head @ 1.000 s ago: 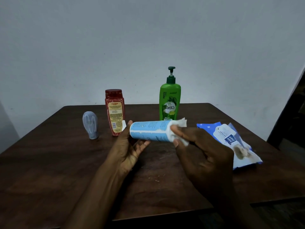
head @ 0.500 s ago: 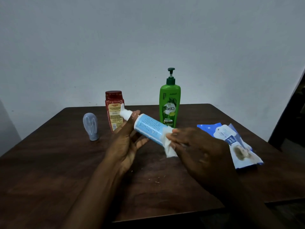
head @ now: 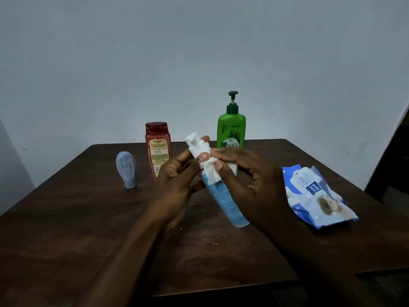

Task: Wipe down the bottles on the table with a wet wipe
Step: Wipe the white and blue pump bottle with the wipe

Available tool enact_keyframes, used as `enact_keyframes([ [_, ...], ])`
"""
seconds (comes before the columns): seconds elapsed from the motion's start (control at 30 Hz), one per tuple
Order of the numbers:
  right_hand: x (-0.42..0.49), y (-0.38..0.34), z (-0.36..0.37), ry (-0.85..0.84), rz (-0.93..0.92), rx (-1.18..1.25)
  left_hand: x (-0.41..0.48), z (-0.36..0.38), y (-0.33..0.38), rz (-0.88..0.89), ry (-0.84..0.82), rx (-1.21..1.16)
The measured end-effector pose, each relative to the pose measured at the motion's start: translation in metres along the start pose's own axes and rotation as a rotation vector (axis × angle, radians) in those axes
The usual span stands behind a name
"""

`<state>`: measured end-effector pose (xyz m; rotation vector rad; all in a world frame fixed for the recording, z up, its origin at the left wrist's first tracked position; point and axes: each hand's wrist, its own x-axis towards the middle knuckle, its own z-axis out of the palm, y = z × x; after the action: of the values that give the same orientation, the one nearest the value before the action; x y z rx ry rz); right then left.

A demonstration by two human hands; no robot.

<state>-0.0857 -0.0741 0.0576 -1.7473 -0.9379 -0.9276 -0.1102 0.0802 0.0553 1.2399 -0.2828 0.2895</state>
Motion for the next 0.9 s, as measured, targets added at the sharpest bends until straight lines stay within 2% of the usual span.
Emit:
enact_keyframes([
  [0.2, 0.002, 0.012, 0.004, -0.032, 0.294, 0.288, -0.002, -0.006, -0.002, 0.074, -0.013, 0.109],
  [0.33, 0.001, 0.024, 0.010, -0.094, 0.397, 0.385, -0.003, -0.011, -0.009, 0.036, -0.055, 0.150],
  [0.47, 0.007, 0.032, 0.015, -0.195, 0.534, 0.639, -0.001, -0.015, -0.012, 0.003, -0.105, 0.102],
  [0.53, 0.012, 0.032, 0.016, -0.246, 0.551, 0.681, 0.000, -0.017, -0.011, -0.003, -0.142, 0.104],
  [0.67, 0.020, 0.032, 0.019, -0.307, 0.631, 0.828, 0.004, -0.025, -0.008, 0.017, -0.219, 0.236],
  [0.8, 0.012, 0.030, 0.023, -0.252, 0.697, 0.873, 0.006, -0.028, -0.003, 0.035, -0.190, 0.295],
  [0.9, -0.001, 0.030, 0.022, -0.192, 0.652, 0.717, 0.008, -0.026, -0.003, 0.055, -0.085, 0.294],
])
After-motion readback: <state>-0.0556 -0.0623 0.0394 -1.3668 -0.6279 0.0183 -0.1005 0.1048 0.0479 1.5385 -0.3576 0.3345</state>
